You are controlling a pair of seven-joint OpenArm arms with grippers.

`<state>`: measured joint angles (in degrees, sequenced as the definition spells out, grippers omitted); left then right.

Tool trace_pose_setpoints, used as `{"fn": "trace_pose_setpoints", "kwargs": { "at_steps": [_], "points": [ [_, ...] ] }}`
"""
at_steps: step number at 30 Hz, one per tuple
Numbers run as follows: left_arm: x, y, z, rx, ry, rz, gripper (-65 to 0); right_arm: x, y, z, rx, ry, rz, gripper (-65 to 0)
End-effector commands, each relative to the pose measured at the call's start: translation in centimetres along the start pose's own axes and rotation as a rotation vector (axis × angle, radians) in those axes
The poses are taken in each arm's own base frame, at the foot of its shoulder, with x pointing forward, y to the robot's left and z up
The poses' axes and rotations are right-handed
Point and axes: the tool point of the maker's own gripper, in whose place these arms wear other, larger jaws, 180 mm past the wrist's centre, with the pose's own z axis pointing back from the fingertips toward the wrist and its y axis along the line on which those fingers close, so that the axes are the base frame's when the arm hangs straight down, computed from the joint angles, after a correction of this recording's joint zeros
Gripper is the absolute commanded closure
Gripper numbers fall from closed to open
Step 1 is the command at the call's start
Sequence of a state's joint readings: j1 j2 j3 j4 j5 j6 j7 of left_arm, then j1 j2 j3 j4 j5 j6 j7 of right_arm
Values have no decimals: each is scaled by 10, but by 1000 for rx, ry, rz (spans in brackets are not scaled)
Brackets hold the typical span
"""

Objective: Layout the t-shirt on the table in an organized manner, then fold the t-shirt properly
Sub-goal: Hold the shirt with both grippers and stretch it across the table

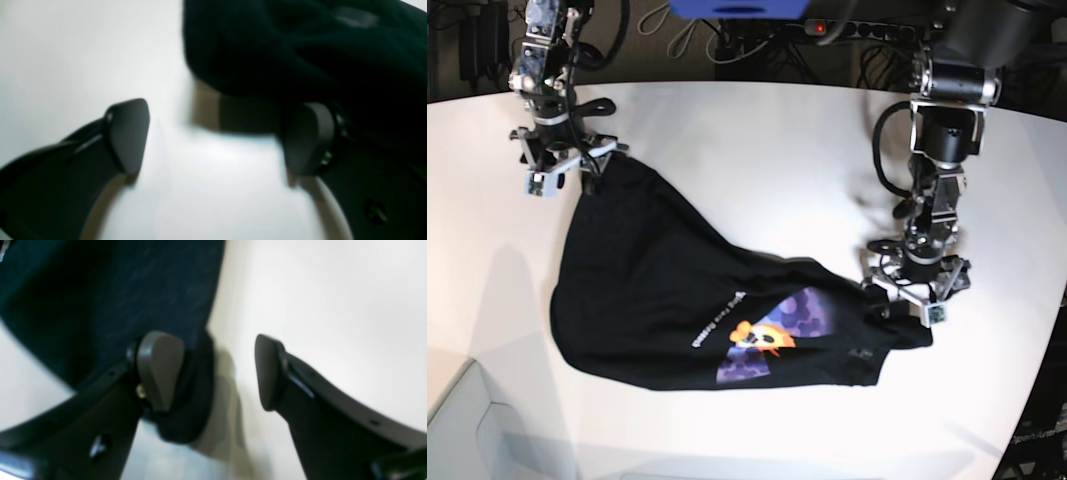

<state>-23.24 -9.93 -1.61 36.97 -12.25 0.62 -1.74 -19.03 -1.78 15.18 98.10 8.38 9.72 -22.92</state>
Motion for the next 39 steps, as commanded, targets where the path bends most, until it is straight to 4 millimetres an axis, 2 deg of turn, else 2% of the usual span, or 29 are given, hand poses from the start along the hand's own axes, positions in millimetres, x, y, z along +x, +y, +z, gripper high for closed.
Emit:
{"fn": "trace_pose_setpoints", "kwargs": {
  "at_steps": [1, 6, 8, 10, 13, 15, 20, 21, 23, 24, 26, 27, 28, 30, 32, 34, 39],
  "points": [
    [21, -5, -5, -14, -40, 6, -603, 18, 0, 2, 4, -61, 5, -381],
    [25, -16, -5, -30, -51, 19, -603, 23, -1, 11, 0, -76, 15, -382],
    [33, -19, -9, -34, -60, 22, -596, 21, -1, 13, 0, -71, 18, -383],
    [35, -18, -11, -31, -57, 23, -542, 17, -2, 13, -1, -59, 18, -381],
    [41, -18, -17, -26, -56, 32, -405, 9, 1, 14, 0, -43, 2, -381],
    [43, -18, -18, -24, -56, 37, -349, 2, 4, 17, 0, -28, -12, -381],
    [46, -18, -18, -25, -62, 33, -335, -22, 16, 11, 28, 33, -29, -371],
    [46, -18, -18, -25, -62, 32, -322, -30, 17, 8, 32, 53, -31, -355],
    [46, -19, -18, -26, -62, 40, -235, -34, 20, 2, 42, 68, -33, -280],
    [46, -18, -18, -23, -62, 46, -180, -35, 21, -2, 43, 73, -35, -227],
    [49, -18, -18, -23, -70, 47, -32, -37, 21, -9, 43, 82, -40, -66],
    [49, -17, -18, -22, -70, 46, 0, -35, 19, -12, 42, 80, -37, 0],
    [50, -16, -18, -20, -71, 44, 0, -32, 16, -14, 38, 76, -28, 0],
    [48, -12, -17, -14, -69, 41, -13, -22, 10, -17, 34, 53, -6, -9],
    [55, -12, -15, -20, -93, 38, 0, 4, 1, -20, 19, -4, 15, 0],
    [61, -1, -3, -15, -136, 14, -2, 38, -11, -16, -10, -87, 29, 0],
    [90, 0, 38, -53, -261, -37, -2, 143, -39, 2, -91, -349, 40, 0]
  ]
}}
